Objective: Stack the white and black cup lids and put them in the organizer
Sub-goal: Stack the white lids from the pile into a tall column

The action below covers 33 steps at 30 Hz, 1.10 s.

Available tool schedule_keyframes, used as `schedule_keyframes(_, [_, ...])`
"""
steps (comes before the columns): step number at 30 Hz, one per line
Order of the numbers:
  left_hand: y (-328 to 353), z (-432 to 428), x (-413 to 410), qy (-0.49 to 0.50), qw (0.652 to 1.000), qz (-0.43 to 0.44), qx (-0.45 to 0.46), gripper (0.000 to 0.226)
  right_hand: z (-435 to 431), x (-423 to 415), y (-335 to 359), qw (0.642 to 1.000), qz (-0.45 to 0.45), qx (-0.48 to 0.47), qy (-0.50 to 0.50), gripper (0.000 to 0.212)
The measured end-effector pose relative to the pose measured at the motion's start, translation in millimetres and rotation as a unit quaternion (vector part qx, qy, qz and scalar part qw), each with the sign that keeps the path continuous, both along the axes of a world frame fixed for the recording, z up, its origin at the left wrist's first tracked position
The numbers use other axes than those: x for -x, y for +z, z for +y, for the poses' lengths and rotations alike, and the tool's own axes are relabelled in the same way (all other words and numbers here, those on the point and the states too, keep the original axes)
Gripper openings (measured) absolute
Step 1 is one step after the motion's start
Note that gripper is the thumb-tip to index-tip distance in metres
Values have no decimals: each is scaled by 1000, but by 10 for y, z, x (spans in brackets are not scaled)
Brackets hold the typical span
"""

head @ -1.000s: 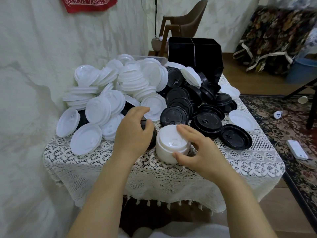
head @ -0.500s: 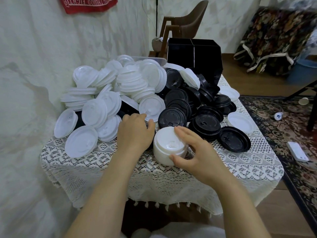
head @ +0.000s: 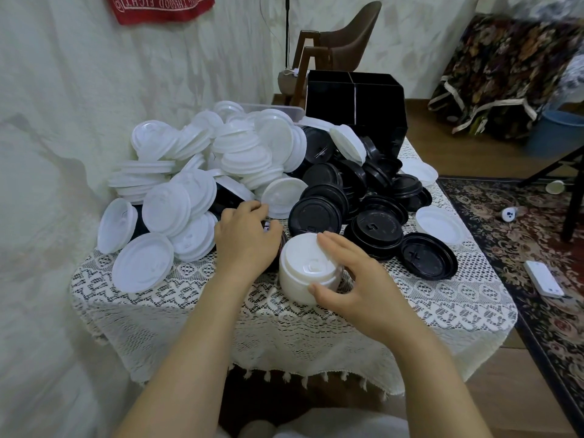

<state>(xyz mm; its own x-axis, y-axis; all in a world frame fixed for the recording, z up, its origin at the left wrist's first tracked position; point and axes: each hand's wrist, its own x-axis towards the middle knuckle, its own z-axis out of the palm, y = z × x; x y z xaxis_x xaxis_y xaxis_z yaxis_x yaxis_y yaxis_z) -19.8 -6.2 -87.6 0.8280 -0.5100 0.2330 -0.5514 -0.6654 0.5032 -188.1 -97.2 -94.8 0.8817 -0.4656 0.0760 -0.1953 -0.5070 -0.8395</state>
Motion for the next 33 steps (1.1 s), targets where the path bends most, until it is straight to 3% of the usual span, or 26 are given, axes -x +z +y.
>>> schedule_keyframes(4, [-23, 12, -16, -10, 994, -40, 99, 34, 5, 5, 4, 1000, -1, -4, -2, 75])
schedule_keyframes(8, [-13, 44, -23, 13, 971, -135, 195, 30, 4, 5, 8, 1000, 0, -6, -3, 74])
schedule_keyframes(14, [-78, 47, -47, 9, 936, -239, 259, 27, 11, 8, 9, 1000, 3, -7, -2, 75])
schedule_keyframes(24, [-59, 46, -16, 26, 923, -149, 354, 20, 12, 12, 5, 1000, 5, -10, -2, 73])
schedule_keyframes(33, [-57, 65, 52, -44, 865, -374, 331, 28, 47, 32, 82, 1000, -11, 22, -1, 81])
